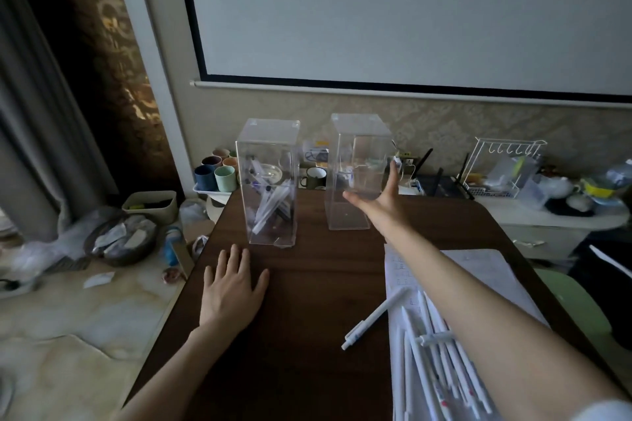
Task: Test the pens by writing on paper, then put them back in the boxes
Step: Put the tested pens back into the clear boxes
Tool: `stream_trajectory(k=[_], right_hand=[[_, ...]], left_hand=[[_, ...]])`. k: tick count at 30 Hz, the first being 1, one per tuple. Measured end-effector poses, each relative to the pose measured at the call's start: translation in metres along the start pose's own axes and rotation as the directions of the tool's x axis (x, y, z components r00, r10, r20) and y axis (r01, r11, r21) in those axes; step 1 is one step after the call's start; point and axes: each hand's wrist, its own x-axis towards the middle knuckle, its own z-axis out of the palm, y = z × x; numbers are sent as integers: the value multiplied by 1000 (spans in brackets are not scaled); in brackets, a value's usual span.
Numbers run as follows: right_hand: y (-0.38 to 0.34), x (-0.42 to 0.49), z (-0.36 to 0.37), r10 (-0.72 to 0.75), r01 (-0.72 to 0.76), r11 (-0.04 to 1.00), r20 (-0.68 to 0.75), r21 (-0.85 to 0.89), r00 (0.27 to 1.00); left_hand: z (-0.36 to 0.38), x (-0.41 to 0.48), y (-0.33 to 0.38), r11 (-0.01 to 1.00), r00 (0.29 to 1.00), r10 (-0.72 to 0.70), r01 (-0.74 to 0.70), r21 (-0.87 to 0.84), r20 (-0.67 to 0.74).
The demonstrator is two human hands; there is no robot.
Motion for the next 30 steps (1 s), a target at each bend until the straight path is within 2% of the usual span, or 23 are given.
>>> stream_trajectory(k=[3,6,10,13,15,18,21,25,27,30], right_hand=[[2,13,5,51,-55,992,44,109,998],[5,12,9,18,-19,987,12,157,1000],[0,-9,14,-21,30,985,-54,171,998],[-3,-41,15,-32,33,991,-13,133,999],[-8,-66,15,-36,31,992,33,126,999],[-14,-106,14,-50,36,988,97,148,994],[-15,-143,13,-65,39,985,156,167,986],[-20,-177,1,-87,55,989,231,140,969],[-20,-191,-7,-89,47,989,308,140,947],[-20,-208,-18,-133,102,988,300,116,945]], left_hand=[[2,-3,-3,999,999,35,-35,7,-14],[1,-3,-1,999,998,39,-39,10,-39],[0,-2,-1,999,998,34,-35,-23,-47],[-6,-4,-1,997,998,35,-38,-66,-54],[-13,-11,1,981,995,75,-85,-175,-61],[-23,-34,12,861,982,189,-168,-481,-5],[-28,-62,26,709,972,229,-198,-677,-44],[-38,-72,39,555,950,291,-264,-789,-112],[-39,-71,41,534,936,327,-294,-793,-127],[-47,-74,48,486,942,298,-288,-825,-154]])
